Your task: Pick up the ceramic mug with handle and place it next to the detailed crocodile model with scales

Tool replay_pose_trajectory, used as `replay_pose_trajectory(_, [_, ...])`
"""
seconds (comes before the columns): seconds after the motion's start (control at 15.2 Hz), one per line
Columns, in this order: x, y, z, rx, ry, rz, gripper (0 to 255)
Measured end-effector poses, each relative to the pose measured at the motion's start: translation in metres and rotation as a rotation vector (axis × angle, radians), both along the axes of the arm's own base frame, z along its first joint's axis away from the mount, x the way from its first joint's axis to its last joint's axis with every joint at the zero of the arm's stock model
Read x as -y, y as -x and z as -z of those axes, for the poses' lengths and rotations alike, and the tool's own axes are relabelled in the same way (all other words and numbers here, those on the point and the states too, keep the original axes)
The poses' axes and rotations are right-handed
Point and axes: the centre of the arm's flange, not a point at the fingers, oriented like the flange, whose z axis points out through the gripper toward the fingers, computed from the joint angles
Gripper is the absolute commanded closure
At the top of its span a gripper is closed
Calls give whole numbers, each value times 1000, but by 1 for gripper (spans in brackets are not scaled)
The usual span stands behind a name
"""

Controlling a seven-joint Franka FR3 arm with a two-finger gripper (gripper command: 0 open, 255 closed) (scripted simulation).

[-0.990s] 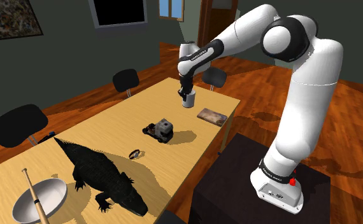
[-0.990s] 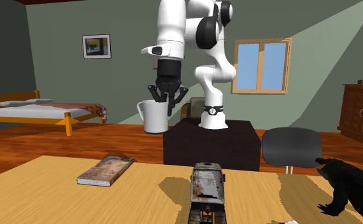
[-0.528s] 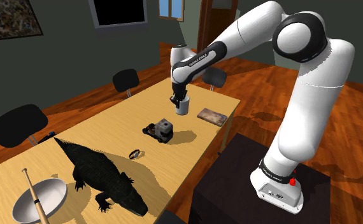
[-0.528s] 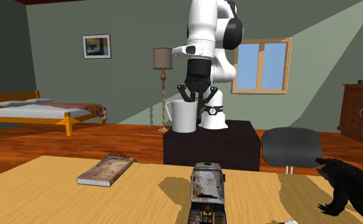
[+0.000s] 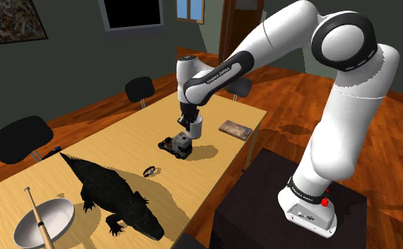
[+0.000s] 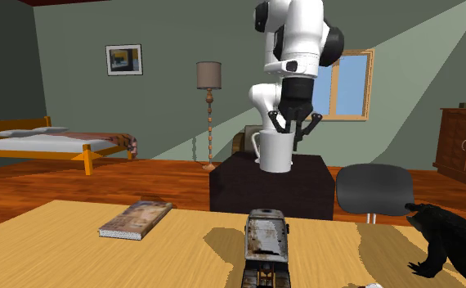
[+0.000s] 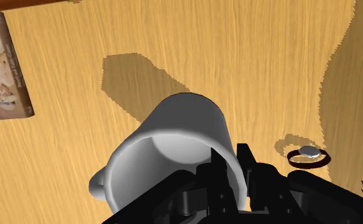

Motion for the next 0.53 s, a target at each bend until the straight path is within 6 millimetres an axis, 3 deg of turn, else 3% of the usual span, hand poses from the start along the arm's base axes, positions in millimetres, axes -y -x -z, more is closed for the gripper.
replay_pose_trajectory(0.53, [-105,27,-2,0,0,0,255])
